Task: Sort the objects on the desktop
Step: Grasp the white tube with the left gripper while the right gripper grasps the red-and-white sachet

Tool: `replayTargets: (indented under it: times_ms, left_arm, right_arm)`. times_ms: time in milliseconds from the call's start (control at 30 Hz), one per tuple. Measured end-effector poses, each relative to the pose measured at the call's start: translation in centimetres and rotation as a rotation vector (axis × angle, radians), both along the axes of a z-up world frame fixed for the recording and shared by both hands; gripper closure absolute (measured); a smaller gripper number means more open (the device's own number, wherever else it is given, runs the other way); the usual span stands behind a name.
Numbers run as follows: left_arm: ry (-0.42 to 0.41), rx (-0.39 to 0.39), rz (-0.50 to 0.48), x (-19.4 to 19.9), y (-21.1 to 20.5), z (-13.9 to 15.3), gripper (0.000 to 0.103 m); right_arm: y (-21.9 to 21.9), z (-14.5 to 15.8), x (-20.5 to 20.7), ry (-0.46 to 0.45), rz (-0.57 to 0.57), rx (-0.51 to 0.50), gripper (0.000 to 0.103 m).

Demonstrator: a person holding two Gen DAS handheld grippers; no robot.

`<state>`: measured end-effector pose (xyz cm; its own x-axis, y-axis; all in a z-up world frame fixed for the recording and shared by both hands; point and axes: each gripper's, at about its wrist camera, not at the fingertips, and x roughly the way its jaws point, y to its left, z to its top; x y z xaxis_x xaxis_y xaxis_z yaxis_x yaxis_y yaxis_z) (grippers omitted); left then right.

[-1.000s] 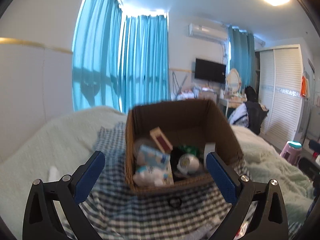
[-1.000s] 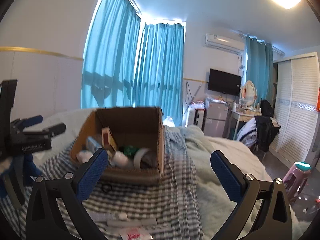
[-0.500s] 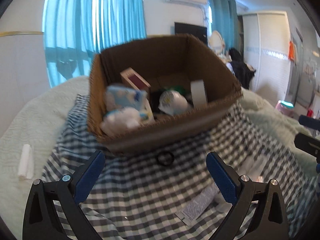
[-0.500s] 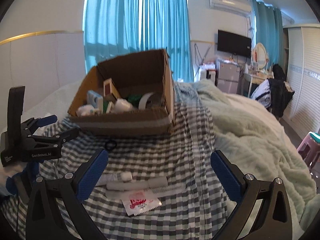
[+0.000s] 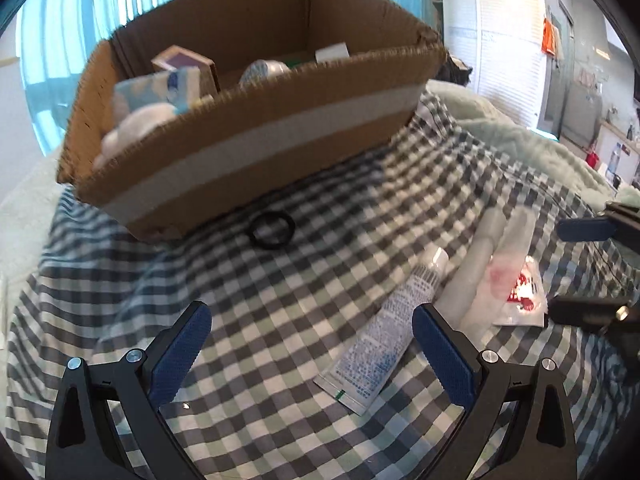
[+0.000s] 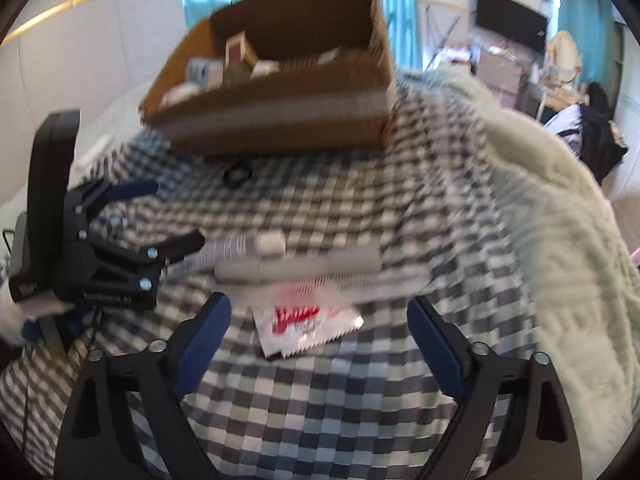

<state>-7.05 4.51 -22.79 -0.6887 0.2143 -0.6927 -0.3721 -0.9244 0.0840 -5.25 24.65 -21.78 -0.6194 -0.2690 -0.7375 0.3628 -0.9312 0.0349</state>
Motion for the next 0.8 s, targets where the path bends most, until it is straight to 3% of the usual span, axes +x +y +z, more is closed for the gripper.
replayTargets:
  times_ms: [167,233,333,400,500,600,633,700,800]
  left_arm:
    - [-0.048,-0.033,-0.047,-0.5,1.0,-1.3,0.0]
    - [-0.083,-0.084,-0.058,-1.0,1.7,-2.6,0.001]
    - [-0.087,-0.085,-0.075,-1.0,2.0,-3.2,0.011]
    - [-0.079,-0.078,-0.089,-0.8,2.2,-3.0,0.04]
    - [-0.064,-0.098,-0.125,-0.2,3.0,-2.8,0.073]
    - [-0.052,-0.118,-0.148,0.4,3.5,-2.7,0.086]
    - [-0.053,-0.115,-0.151,0.5,3.4,-2.5,0.087]
    - [-0.062,-0.099,-0.151,0.4,3.0,-2.3,0.093]
    - [-0.077,-0.063,-0.136,0.4,2.4,-1.8,0.093]
  right_arm:
    - [-0.9,-2.3,-0.7,-0.065,0.029,0.045,0.014]
    - [-1.3,-3.0,-1.0,-0.074,0.026,0.073,0.014]
    - [-1.9,-3.4,-1.1,-0.058,0.029,0.109,0.014]
    - [-2.0,-3.7,-1.2,-0.051,0.029,0.116,0.014]
    - [-1.7,-3.9,-1.5,-0.054,0.023,0.1,0.014]
    - [-1.7,-3.8,-1.6,-0.058,0.016,0.099,0.025]
    - [-1.8,-3.8,-1.6,-0.06,0.019,0.099,0.033]
    - [-1.8,-3.8,-1.5,-0.064,0.023,0.099,0.039]
    - [-1.4,-3.7,-1.5,-0.076,0.015,0.085,0.054]
